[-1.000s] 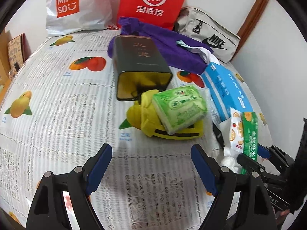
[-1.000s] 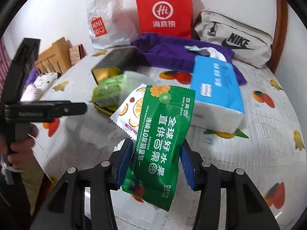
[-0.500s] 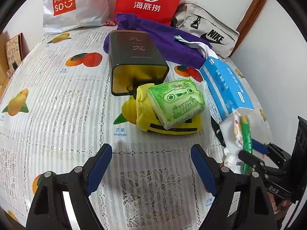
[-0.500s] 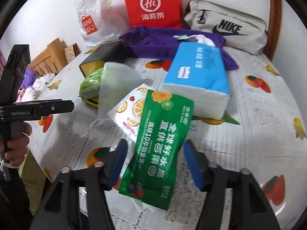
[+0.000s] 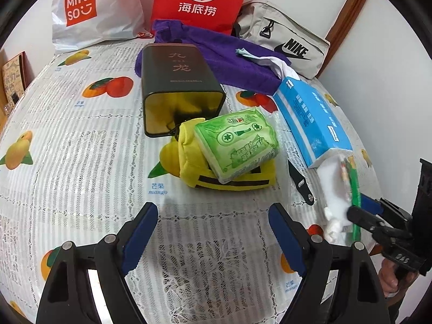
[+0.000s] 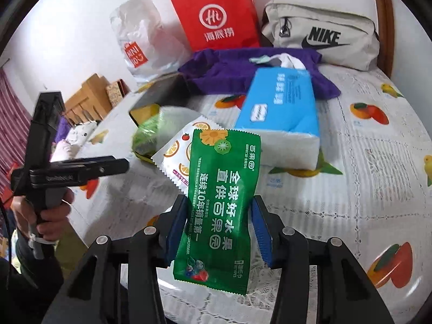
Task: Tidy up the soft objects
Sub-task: 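Lift the green snack packet up with the right tool, then carry the green packet with the right tool toward the tissue box, then grasp the light green wrapped pack with the left tool while the right tool holds the packet, then carry the light green pack and green packet in both tools to the purple towel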
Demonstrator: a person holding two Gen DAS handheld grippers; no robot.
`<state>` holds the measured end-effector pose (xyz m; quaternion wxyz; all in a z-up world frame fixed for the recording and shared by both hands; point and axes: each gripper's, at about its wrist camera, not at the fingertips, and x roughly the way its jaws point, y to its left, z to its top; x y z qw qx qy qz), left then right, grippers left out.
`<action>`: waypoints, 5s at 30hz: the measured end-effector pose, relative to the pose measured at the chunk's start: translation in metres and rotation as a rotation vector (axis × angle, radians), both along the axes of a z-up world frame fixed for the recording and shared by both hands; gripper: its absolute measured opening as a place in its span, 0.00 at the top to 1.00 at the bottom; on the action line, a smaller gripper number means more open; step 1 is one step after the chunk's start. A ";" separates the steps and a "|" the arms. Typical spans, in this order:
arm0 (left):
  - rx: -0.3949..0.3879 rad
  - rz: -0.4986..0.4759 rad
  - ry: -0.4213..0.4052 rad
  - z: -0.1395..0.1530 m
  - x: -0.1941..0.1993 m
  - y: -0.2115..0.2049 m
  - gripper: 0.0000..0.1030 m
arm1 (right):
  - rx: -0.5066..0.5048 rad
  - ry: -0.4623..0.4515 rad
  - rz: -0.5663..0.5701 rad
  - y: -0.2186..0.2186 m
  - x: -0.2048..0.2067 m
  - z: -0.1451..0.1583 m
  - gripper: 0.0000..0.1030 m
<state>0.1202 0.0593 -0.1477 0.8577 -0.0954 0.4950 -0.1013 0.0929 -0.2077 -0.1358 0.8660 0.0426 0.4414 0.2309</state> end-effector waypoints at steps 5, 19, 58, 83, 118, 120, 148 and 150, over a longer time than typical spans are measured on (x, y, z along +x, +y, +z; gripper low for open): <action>0.016 -0.016 0.008 -0.002 0.001 -0.006 0.19 | -0.017 0.049 0.001 -0.002 0.005 -0.015 0.52; 0.013 -0.011 0.024 -0.006 0.003 -0.005 0.19 | 0.070 0.038 -0.017 -0.021 0.000 -0.009 0.64; 0.014 -0.033 -0.061 0.012 0.008 -0.007 0.19 | 0.246 -0.141 -0.244 -0.081 0.016 0.068 0.64; 0.264 -0.177 -0.188 0.003 0.045 -0.048 0.53 | 0.117 -0.064 -0.178 -0.056 0.014 0.033 0.64; 0.143 -0.149 -0.193 0.010 0.036 -0.036 0.62 | 0.061 0.043 -0.142 -0.053 0.007 -0.008 0.64; 0.129 -0.129 -0.202 0.015 0.029 -0.028 0.62 | 0.049 0.040 -0.139 -0.051 0.006 -0.008 0.64; 0.006 0.067 -0.210 0.062 0.042 0.047 0.62 | -0.014 -0.052 -0.116 -0.043 0.055 0.060 0.64; 0.003 0.077 -0.204 0.064 0.052 0.049 0.62 | -0.022 -0.055 -0.112 -0.041 0.068 0.064 0.64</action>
